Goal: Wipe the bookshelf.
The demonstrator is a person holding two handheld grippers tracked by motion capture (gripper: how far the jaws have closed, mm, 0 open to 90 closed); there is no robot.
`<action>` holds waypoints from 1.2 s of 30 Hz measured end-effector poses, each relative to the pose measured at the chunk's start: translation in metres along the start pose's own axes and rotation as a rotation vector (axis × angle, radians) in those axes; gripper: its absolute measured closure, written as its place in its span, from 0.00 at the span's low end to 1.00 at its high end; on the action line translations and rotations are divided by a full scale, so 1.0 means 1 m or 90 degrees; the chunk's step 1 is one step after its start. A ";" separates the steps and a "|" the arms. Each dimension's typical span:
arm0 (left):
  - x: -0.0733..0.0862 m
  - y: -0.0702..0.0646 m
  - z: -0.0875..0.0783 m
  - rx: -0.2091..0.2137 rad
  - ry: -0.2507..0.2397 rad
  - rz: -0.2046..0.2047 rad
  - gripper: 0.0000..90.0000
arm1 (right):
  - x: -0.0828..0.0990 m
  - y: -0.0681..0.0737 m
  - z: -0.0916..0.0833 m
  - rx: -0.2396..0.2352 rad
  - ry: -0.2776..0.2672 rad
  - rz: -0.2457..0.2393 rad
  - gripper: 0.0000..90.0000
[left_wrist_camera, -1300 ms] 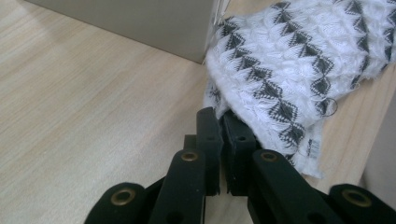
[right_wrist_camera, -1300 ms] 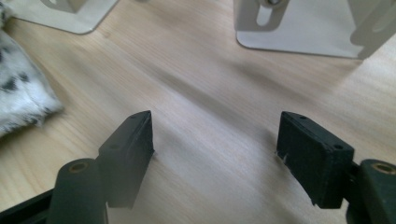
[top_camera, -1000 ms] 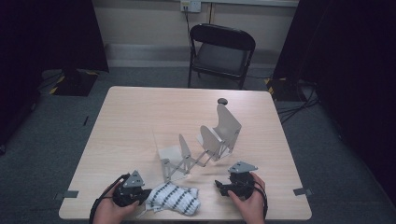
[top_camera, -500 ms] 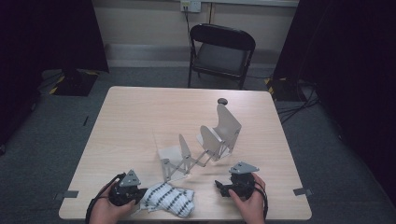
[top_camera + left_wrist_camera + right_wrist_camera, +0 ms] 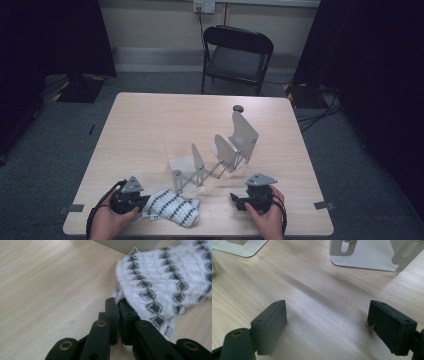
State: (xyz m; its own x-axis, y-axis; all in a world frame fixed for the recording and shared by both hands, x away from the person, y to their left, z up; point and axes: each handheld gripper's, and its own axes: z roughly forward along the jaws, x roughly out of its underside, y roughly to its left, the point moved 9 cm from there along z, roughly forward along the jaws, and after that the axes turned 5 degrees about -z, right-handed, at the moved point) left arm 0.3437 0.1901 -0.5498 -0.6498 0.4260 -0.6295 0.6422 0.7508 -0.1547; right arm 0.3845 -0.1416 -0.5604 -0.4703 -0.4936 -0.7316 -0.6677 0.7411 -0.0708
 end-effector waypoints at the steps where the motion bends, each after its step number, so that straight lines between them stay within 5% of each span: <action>1: -0.001 0.004 -0.001 -0.005 0.002 -0.002 0.96 | 0.000 0.000 0.000 0.001 0.000 0.000 0.17; 13: -0.020 0.046 0.004 -0.041 0.005 -0.026 0.96 | 0.000 -0.001 0.000 0.001 0.000 0.002 0.17; 18: -0.025 0.057 0.008 -0.032 -0.003 -0.053 0.96 | 0.000 -0.001 0.001 -0.001 0.000 0.001 0.17; 23: -0.028 0.060 0.005 -0.048 -0.009 -0.051 0.87 | -0.001 -0.002 0.001 0.000 -0.001 0.001 0.17; 29: -0.028 0.062 -0.006 -0.064 -0.035 -0.083 0.69 | -0.001 -0.002 0.001 0.000 -0.001 0.003 0.17; 36: -0.032 0.051 -0.024 -0.080 -0.046 -0.053 0.65 | -0.001 -0.002 0.001 -0.002 -0.001 0.003 0.18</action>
State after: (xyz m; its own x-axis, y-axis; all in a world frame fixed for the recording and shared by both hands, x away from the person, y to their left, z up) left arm 0.3875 0.2265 -0.5189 -0.6647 0.3252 -0.6726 0.5281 0.8413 -0.1151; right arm 0.3869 -0.1426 -0.5602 -0.4726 -0.4890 -0.7331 -0.6670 0.7422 -0.0652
